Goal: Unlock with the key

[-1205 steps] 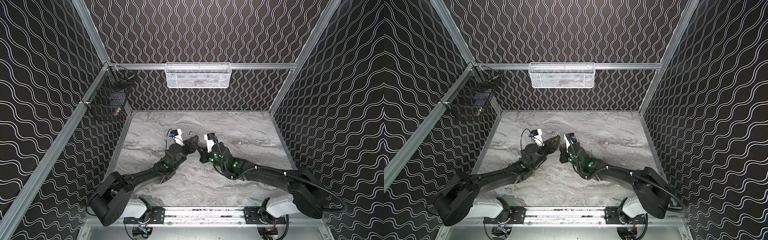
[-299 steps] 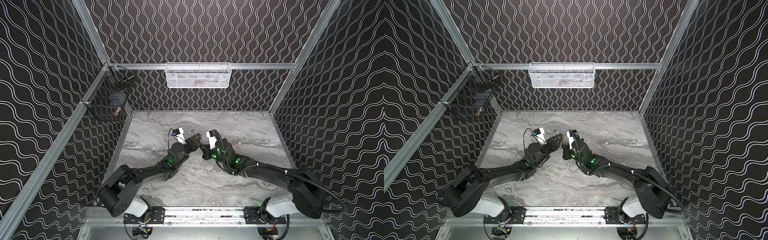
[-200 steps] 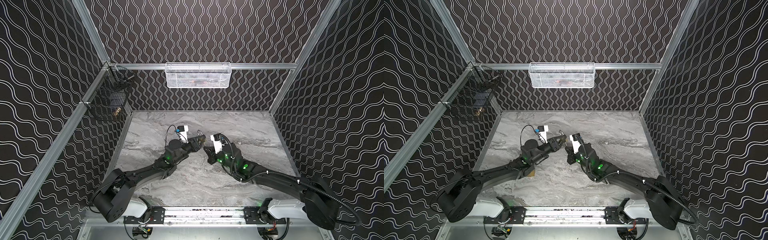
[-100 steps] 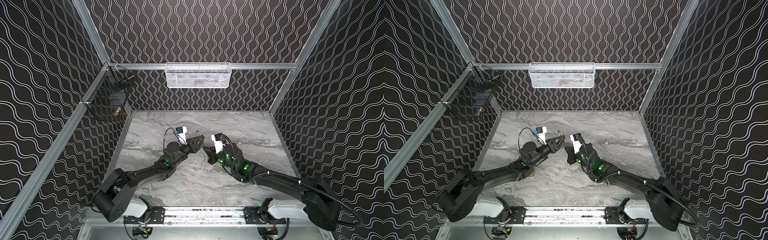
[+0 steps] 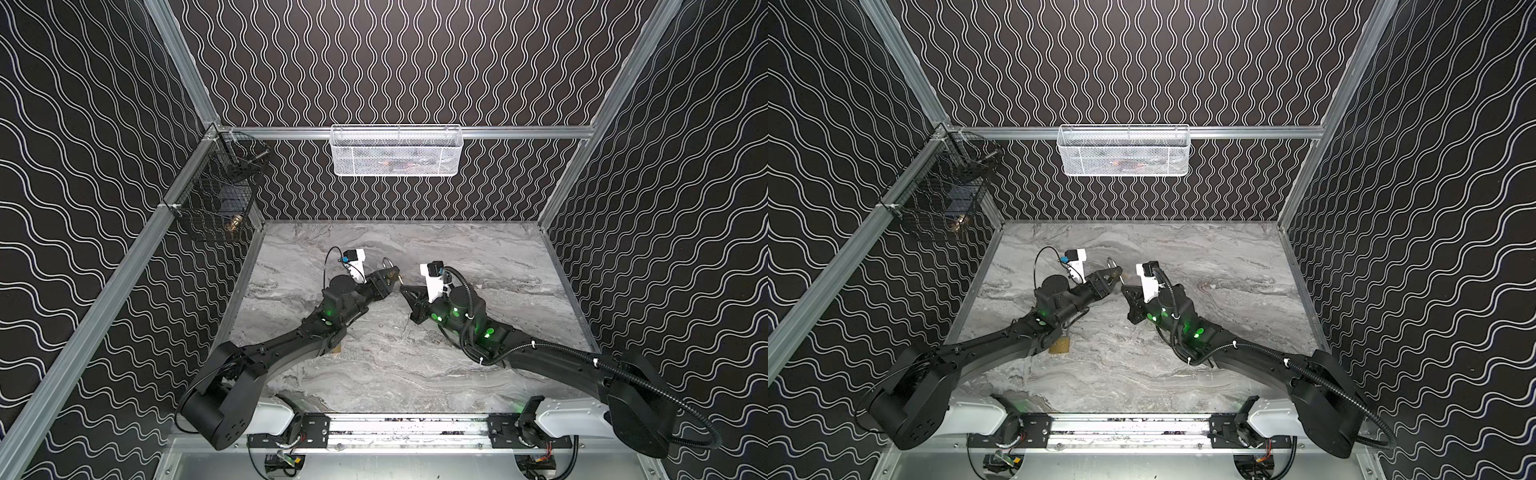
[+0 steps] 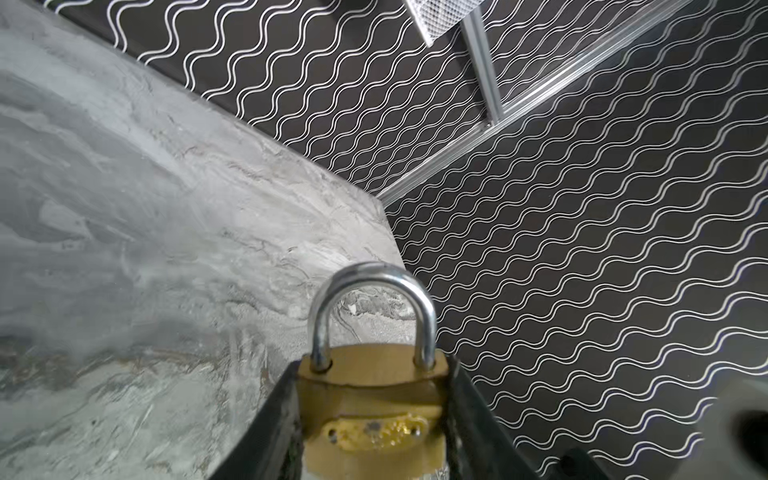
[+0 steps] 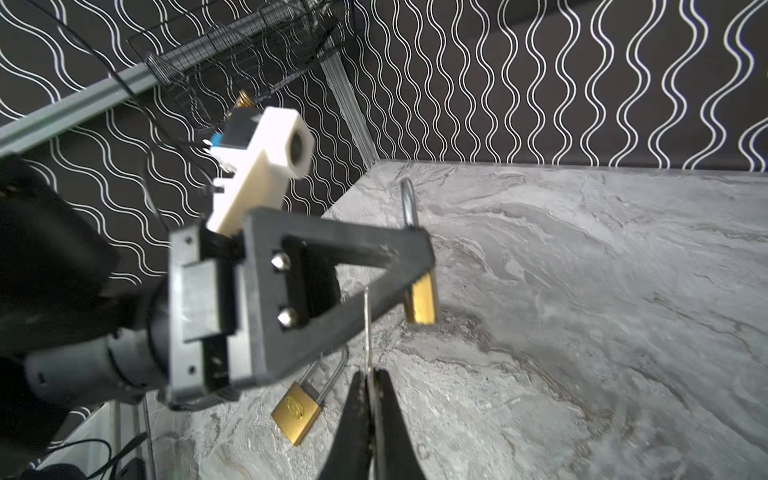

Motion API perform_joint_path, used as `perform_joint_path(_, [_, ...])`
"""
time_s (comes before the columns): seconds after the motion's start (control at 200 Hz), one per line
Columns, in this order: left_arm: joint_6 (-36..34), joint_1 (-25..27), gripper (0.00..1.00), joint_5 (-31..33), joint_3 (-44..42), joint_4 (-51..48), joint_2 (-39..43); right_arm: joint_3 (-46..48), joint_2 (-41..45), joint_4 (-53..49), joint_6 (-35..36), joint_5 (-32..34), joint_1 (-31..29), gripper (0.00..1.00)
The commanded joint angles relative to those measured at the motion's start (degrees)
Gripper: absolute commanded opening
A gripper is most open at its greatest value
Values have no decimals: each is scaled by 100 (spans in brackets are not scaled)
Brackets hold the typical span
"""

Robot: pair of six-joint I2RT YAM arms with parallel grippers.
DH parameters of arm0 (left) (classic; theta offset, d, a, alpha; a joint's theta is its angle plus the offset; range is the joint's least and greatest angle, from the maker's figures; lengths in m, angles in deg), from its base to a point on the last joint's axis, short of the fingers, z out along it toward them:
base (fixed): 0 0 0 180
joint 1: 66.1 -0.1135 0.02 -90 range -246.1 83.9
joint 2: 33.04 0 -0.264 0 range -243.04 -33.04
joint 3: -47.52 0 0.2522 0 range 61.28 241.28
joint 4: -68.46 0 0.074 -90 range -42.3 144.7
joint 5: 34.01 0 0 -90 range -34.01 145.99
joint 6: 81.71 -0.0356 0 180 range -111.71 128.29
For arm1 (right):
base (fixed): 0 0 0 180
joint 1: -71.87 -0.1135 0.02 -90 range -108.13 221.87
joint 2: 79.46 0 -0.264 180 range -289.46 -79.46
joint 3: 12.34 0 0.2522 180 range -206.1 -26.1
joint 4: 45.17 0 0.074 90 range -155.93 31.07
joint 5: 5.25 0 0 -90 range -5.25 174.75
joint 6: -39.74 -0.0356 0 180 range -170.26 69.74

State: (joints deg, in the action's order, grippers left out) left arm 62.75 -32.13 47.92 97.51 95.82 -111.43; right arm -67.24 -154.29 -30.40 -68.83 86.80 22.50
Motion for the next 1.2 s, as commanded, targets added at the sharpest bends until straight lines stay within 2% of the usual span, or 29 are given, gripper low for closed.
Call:
perform_joint_path(0.0, [199,-36,5,-142,-15,343,-8,-84,-49,243,42,-56,-3,0])
perform_joint_path(0.37, [269,-227,5,-218,-46,225,236,124,-56,184,-33,9,-12,0])
perform_joint_path(0.561, [553,-245,5,-348,-101,518,174,37,-205,78,-37,37,-21,0])
perform_joint_path(1.196, [646,-264,5,-440,-90,581,227,-288,-655,-67,-86,51,-3,0])
